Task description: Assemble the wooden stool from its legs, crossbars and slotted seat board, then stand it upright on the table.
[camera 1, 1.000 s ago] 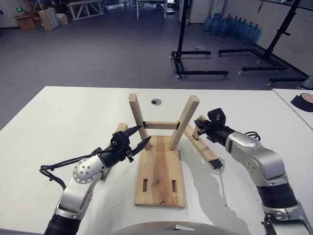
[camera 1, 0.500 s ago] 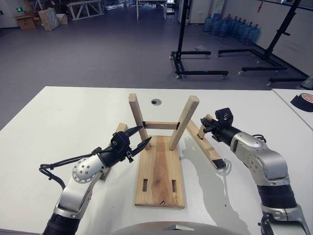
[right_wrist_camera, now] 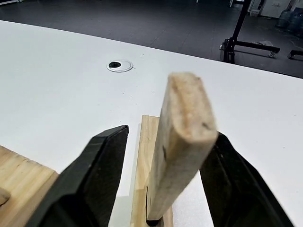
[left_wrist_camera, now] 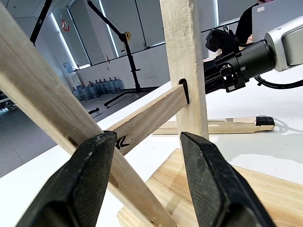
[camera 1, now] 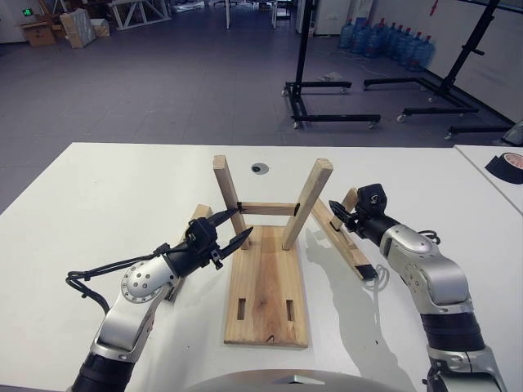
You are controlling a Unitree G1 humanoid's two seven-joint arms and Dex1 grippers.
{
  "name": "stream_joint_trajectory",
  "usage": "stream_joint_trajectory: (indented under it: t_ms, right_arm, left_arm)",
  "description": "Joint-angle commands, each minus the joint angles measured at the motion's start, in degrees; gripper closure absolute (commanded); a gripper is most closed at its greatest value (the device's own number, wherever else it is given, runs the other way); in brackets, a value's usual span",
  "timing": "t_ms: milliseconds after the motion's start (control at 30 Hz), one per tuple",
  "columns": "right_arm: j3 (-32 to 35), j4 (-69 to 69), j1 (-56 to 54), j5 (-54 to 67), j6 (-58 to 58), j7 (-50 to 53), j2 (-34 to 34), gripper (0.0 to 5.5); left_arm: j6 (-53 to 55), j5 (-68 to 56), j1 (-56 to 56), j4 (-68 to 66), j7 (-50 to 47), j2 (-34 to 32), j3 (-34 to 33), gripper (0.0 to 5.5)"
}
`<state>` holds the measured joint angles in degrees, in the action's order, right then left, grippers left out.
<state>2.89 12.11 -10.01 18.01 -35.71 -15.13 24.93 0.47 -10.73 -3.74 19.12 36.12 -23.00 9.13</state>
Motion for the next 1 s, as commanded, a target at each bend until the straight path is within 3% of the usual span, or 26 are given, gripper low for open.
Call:
stream_joint_trajectory:
  t_ms: [33,533,733,1000]
  right_arm:
    - [1.13,0.6,-2.55,-1.65,2.52,0.18,0.03,3.05]
    - [3.76,-4.21,-17.39,-2.86,4.71,-1.83,0.39,3.05]
    - [-2.91,-22.34,-10.44,-8.31,11.58,-2.72,-4.61,3.05]
    - [0.23,-20.27,-14.05,-7.95,14.83,-1.71,-4.91,3.05]
  left_arm:
    - [-0.48,0.21,1.11,-0.72,0.61,-0.64,-0.44,3.05]
    - [-1.23,0.92,1.87,-2.0,1.24,-0.39,0.16,3.05]
    - [-1.22,0.65,2.89,-2.83,1.78,-0.11,0.82,3.05]
    - [-1.76,0.62,3.3,-3.83,1.83,-0.26,0.45,3.05]
